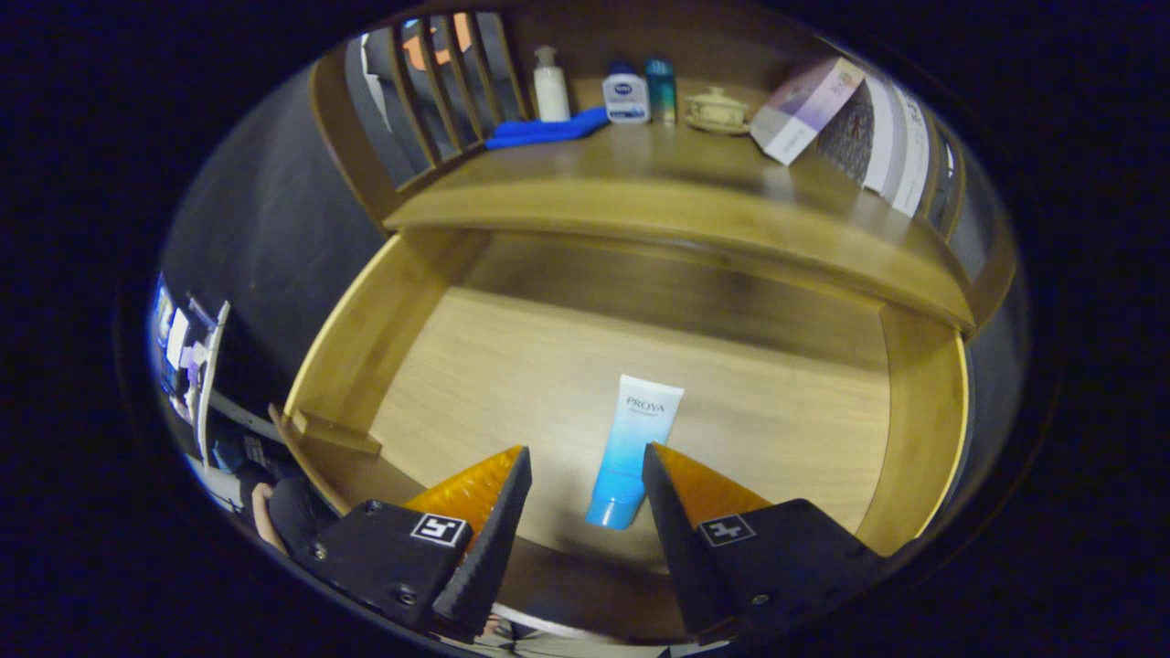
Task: Pull open the drawer, take out the items inside it, and place them on the countertop above the cabinet.
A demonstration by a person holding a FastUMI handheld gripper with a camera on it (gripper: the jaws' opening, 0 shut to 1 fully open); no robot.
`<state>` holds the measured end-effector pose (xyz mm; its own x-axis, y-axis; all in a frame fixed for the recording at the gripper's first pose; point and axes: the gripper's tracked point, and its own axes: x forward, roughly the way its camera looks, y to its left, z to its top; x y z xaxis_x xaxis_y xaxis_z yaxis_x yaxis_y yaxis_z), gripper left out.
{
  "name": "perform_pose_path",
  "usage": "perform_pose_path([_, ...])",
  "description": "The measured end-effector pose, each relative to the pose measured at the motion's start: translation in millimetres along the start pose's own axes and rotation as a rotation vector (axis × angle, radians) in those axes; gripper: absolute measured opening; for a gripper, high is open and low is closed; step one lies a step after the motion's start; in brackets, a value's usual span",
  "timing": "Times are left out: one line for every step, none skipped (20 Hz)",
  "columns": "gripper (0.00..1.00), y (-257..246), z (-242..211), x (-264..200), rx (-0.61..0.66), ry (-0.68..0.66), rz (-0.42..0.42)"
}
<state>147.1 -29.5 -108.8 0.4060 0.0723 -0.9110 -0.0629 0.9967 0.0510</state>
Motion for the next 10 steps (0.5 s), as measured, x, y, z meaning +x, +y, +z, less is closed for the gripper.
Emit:
perform_pose_path([0.78, -4, -1, 7, 0.015, 0.026, -0.009])
perform_pose_path([0.78, -9, -1, 10, 0.019, 0.049, -0.025])
perform_pose_path([0.78, -14, 0, 15, 0.021, 0.061, -0.042])
perform_pose_path([0.78, -17, 1, 19, 0.025, 0.076, -0.061])
perform_pose_path([0.78, -22, -1, 22, 0.021, 0.094, -0.067])
perform_pose_path([0.78, -25, -1, 26, 0.029, 0.112, -0.078])
perform_pose_path([0.78, -25, -4, 30, 0.035, 0.137, -0.08])
perform_pose_path([0.78, -24, -5, 34, 0.047, 0.16, -0.072])
perform_pose_path([0.77, -22, -11, 37, 0.052, 0.184, -0.064])
perform_pose_path([0.73, -22, -10, 37, 0.047, 0.187, -0.071])
